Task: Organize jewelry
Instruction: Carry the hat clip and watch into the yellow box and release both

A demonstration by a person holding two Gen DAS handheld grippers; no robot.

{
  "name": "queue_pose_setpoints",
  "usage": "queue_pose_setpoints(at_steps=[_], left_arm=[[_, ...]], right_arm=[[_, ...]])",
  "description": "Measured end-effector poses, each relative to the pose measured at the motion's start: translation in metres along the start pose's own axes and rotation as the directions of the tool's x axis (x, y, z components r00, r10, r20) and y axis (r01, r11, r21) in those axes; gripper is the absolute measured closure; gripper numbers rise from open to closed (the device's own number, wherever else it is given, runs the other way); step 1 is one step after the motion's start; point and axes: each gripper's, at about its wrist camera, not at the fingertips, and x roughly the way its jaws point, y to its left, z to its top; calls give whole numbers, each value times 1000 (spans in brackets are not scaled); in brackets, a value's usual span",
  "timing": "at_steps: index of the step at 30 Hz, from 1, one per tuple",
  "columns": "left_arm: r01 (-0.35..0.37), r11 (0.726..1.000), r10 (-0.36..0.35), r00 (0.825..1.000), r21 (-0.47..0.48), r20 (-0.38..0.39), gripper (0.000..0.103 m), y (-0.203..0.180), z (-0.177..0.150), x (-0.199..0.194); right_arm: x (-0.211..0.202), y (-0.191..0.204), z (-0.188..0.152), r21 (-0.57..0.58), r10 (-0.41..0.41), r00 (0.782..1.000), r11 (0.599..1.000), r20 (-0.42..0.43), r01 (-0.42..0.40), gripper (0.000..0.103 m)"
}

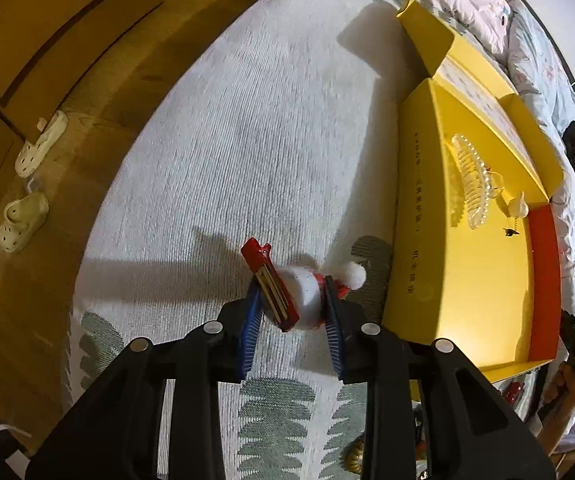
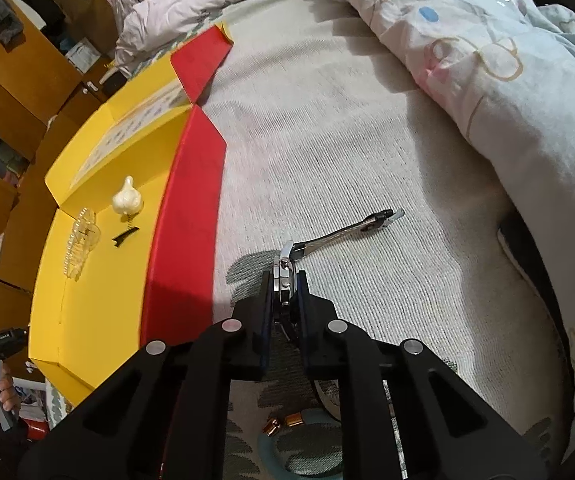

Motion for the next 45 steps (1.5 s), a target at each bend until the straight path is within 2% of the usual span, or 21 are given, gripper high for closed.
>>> queue_pose_setpoints(at_steps=[6,12,18,24,28,34,39,45], left_arm=[[-22,1000,21,997,11,68,73,-8,0,-20],[-25,999,17,986,45,165,74,-31,-3,-49],[17,991,-44,978,131,204,73,-75,-7,-63],[45,977,-81,982,209,171,73,-127,-10,-47],[47,969,-82,987,244,135,73,-153,-10,-28],[36,961,-60,995,274,81,73,-182,-5,3],[36,960,-46,999,276,28,73,-190,0,29],[1,960,2,1000,279,-9,73,-194,2,54]], right_arm=[[-17,3,3,0,15,999,1000,36,-15,92],[-48,22,5,-46,41,994,998,99,-37,92],[-77,74,5,-147,126,982,984,139,-105,92],[-65,143,2,-259,187,979,952,82,-161,92],[-41,174,0,-306,169,985,940,32,-151,92],[0,192,8,-324,133,991,936,-32,-137,91],[28,195,11,-334,105,992,935,-70,-123,91],[55,195,11,-343,76,990,933,-115,-112,91]])
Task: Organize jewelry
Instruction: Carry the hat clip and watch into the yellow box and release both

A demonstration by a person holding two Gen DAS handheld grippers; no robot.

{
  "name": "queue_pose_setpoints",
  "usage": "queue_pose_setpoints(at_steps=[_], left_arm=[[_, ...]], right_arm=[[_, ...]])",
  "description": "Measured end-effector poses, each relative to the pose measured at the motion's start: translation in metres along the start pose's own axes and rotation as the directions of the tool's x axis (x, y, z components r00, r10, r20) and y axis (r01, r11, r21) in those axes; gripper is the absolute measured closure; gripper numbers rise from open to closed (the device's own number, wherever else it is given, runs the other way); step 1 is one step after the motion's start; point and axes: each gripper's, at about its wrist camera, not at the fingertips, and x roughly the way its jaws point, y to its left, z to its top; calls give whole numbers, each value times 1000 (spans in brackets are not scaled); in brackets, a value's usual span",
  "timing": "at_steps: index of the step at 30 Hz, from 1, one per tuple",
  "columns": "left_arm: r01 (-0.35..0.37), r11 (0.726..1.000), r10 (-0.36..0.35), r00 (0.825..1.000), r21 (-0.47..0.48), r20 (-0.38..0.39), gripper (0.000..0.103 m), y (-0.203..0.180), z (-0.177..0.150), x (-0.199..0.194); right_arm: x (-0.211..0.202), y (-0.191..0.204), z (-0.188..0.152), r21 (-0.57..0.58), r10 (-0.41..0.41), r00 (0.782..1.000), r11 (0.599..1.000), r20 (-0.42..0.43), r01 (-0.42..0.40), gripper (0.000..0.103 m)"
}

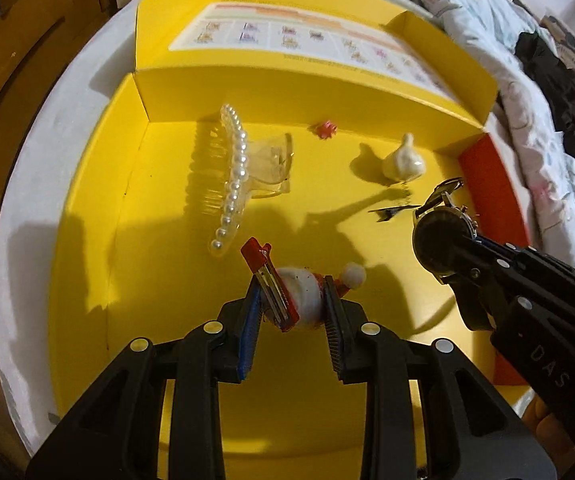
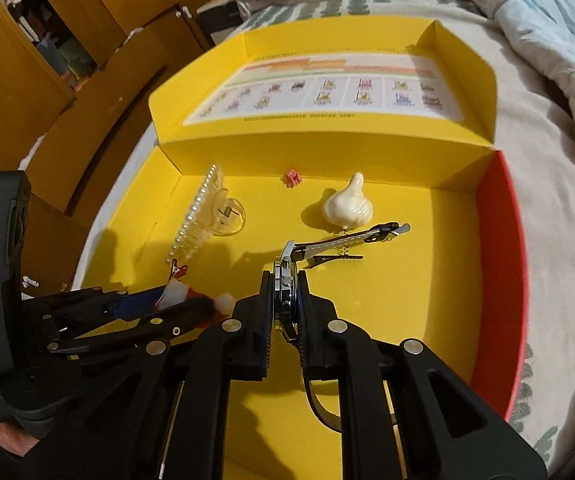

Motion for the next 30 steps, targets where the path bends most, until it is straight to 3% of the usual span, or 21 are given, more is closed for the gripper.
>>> queue_pose_setpoints(at_steps=[12,14,15,16,23,30], left_arm=[[0,1000,0,1000,-15,-15,71,11,3,9],[0,1000,0,1000,-12,-14,58,11,4,8],[-5,1000,5,1000,-13,-16,43,11,3,8],[-3,1000,3,1000,-14,-9,36,11,3,6],[10,1000,-10,1000,-21,14,29,13,7,-5],[20,999,-19,998,-26,58,29,16,4,-27]], right_arm=[[26,-4,-3,-6,-25,998,1000,-63,25,91],[26,-4,-4,-11,-29,998,1000,-64,28,90],[25,-4,-4,-9,-29,998,1000,-62,29,87],[23,-4,-3,-5,-30,998,1000,-52,30,84],[7,-7,2,12,-34,999,999,-14,34,79],[-31,-13,3,39,-37,997,999,71,35,58]])
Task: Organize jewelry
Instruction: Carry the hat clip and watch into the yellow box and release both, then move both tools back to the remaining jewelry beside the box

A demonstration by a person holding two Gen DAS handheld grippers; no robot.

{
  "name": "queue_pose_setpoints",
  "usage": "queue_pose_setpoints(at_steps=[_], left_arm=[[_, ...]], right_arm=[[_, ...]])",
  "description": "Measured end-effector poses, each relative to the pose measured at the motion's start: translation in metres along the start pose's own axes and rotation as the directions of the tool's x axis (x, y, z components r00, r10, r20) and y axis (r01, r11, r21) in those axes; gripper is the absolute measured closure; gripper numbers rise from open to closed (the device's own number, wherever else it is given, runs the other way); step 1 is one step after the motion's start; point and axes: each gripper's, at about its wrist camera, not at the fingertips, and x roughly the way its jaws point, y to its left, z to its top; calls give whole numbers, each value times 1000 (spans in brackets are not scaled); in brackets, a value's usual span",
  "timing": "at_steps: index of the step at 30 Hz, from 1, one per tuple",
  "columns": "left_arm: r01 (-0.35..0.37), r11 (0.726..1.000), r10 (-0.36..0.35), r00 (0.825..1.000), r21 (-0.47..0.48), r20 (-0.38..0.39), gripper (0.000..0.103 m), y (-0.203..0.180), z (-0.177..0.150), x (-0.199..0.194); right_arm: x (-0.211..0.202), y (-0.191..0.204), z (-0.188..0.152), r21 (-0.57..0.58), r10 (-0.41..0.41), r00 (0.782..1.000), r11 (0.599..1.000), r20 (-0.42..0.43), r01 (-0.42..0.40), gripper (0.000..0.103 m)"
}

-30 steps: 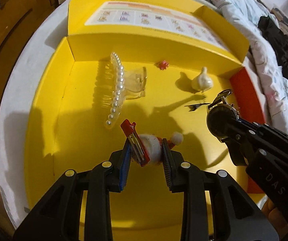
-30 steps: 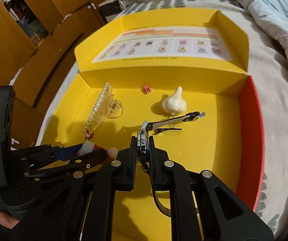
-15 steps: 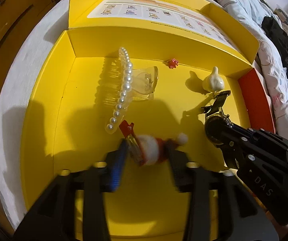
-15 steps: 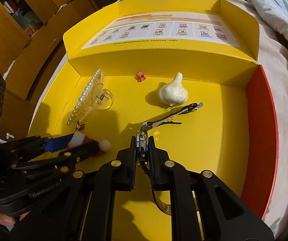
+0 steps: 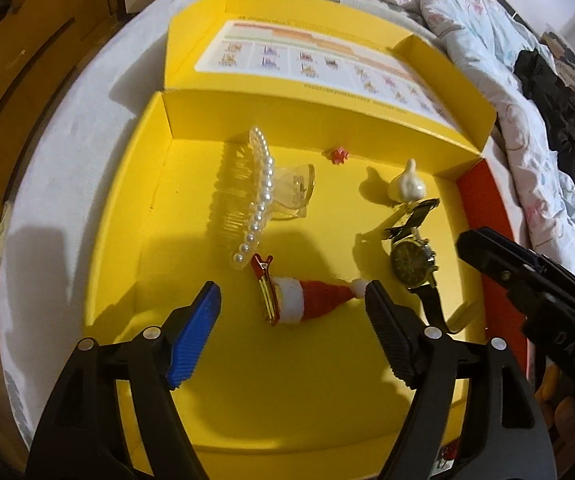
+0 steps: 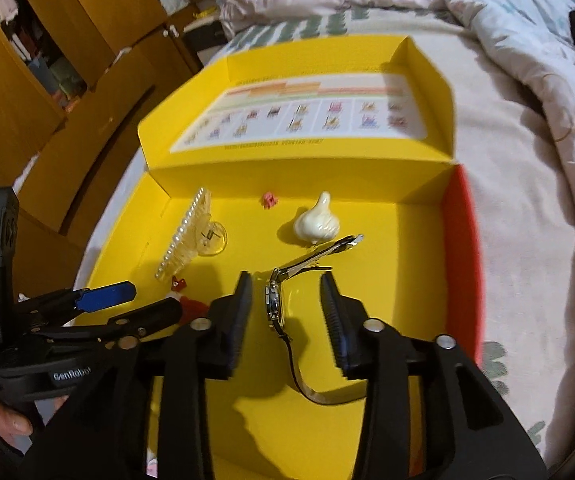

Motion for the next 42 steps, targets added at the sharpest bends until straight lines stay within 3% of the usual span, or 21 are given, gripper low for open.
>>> queue_pose_setpoints(at_steps=[11,24,33,42], left_arm=[[-13,999,10,996,37,86,27,1,-25,-44],[-38,999,33,987,29,159,20,39,-85,-94],[-36,999,38,994,-16,100,19,55,-131,-88],[31,999,-31,999,39,21,19,20,-160,-64]], right_arm=[[-58,-10,-27,18,-31,997,999,65,30,55],[-112,-26,-84,43,-93,992,995,82,90,50],[-134,-43,-138,66,-132,989,990,62,128,50],[-125,-50,-178,87,-155,988,984,-21,156,50]])
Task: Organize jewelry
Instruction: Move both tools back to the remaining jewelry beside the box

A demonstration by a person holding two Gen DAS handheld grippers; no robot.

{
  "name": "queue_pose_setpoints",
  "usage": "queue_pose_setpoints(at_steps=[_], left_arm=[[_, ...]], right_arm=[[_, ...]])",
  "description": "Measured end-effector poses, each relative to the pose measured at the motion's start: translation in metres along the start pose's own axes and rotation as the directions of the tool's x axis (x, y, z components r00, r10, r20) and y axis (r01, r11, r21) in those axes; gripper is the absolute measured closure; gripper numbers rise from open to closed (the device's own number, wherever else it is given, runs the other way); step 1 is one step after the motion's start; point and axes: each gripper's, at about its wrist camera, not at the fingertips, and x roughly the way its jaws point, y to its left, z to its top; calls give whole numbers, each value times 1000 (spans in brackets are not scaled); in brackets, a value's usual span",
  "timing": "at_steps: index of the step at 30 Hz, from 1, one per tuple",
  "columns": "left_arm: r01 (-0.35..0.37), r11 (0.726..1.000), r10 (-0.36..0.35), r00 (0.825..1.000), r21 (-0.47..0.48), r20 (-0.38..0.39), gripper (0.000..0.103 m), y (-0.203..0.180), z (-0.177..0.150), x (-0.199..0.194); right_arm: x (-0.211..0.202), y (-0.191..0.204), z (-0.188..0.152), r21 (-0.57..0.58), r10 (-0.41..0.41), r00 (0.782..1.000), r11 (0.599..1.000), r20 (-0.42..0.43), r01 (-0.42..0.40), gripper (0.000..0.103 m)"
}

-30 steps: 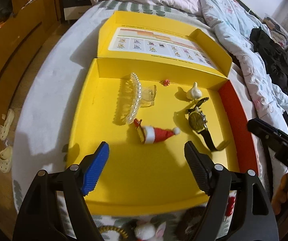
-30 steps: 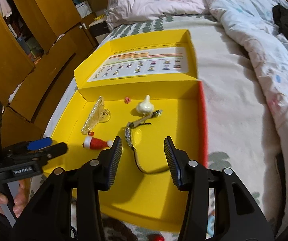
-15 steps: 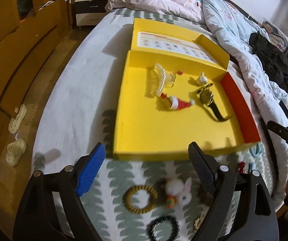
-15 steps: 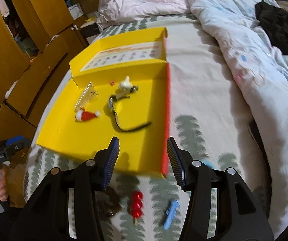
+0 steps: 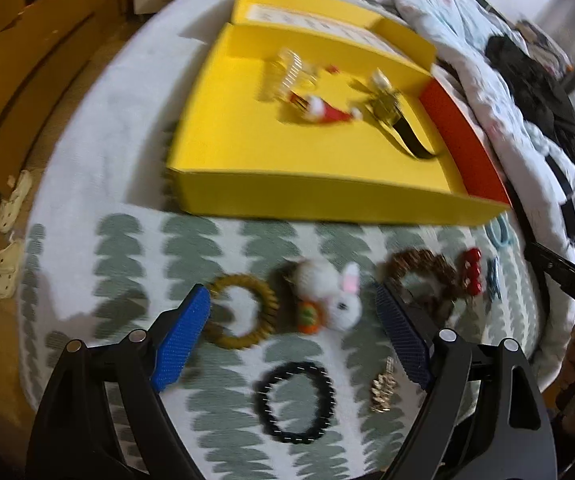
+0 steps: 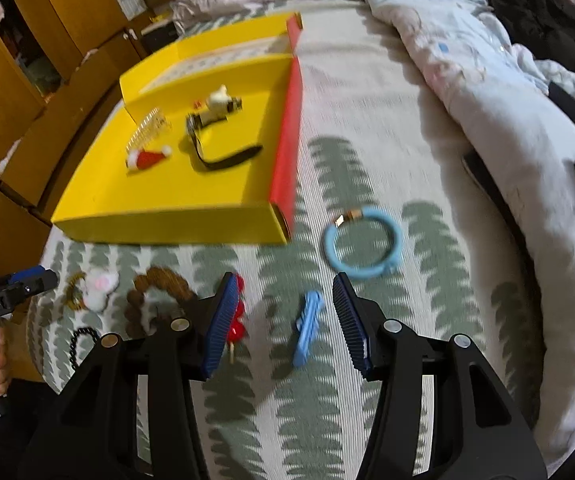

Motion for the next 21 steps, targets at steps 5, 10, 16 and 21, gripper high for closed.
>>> queue_pose_setpoints(at_steps=[5,10,16,21], left_arm=[[-5,999,6,999,33,-39,19,-20,-7,15],[-23,999,25,997,38,-70,19,-29,-10,28],[-58,998,60,995,18,-77,19,-33,-8,36],[-66,998,68,993,23,-98,19,-36,-8,44]], right_arm=[[5,-5,-11,8,-33,999,999,-37,34,50],[16,-3,-21,-4,-46,995,999,-83,46,50],[33,-2,-24,-6,-53,991,999,-121,53,50],[43,-3,-26,-10,-72,988,997,-139,72,50]])
